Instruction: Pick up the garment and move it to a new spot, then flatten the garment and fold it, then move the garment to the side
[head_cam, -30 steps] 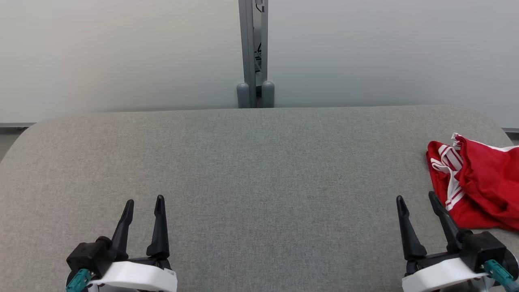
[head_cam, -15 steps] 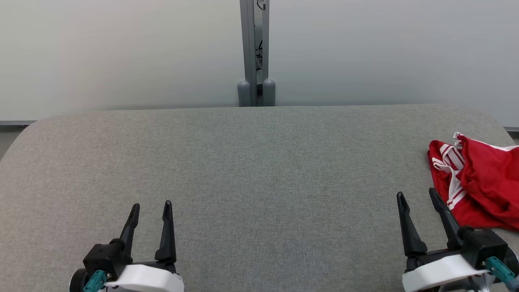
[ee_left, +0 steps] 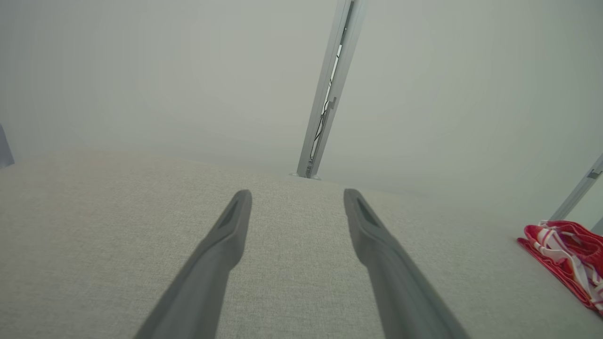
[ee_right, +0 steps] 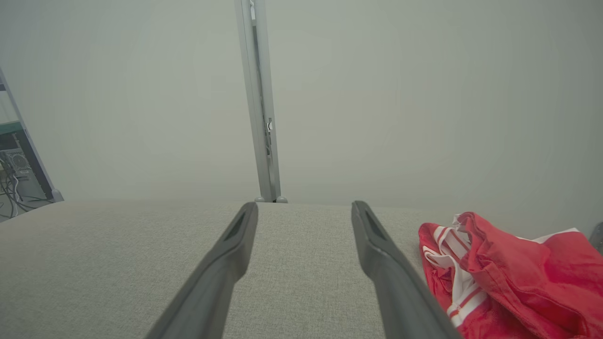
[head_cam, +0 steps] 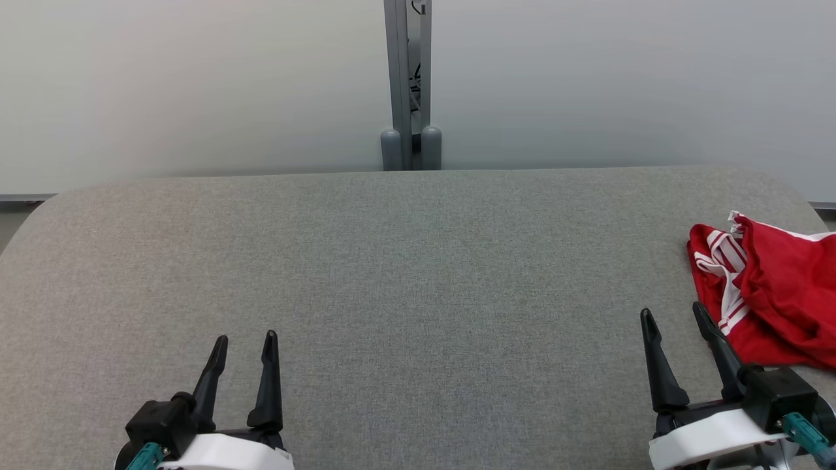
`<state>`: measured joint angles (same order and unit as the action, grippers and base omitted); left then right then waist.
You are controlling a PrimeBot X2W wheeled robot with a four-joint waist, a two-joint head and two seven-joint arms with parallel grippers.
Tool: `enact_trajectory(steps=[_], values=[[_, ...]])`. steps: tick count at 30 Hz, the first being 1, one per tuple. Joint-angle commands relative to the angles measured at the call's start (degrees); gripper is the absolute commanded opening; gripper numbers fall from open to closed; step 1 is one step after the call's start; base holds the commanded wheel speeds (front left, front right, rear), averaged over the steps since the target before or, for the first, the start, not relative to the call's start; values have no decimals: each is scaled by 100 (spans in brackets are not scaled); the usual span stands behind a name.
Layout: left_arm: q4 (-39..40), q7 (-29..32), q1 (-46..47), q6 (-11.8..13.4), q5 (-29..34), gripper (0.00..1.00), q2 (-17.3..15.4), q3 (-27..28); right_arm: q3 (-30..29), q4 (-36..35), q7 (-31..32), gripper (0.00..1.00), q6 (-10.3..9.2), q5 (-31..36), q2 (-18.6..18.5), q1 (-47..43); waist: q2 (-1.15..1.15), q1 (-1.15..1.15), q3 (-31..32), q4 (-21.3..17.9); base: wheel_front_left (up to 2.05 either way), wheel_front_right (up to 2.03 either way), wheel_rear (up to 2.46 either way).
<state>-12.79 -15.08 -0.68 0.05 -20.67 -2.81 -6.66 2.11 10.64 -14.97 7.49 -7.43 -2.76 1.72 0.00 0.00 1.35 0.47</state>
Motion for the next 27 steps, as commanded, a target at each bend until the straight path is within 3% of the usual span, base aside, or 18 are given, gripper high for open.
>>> enact_trajectory(steps=[1, 27], values=[[12, -2, 22, -6, -31, 100, -23, 33, -20, 28, -22, 100, 1, 10, -25, 12, 0, 0, -1, 2, 0, 0, 0], [-49, -2, 50, 152, -209, 100, -23, 238, 136, 52, -21, 100, 1, 89, -26, 51, 0, 0, 9, 90, 0, 0, 0]])
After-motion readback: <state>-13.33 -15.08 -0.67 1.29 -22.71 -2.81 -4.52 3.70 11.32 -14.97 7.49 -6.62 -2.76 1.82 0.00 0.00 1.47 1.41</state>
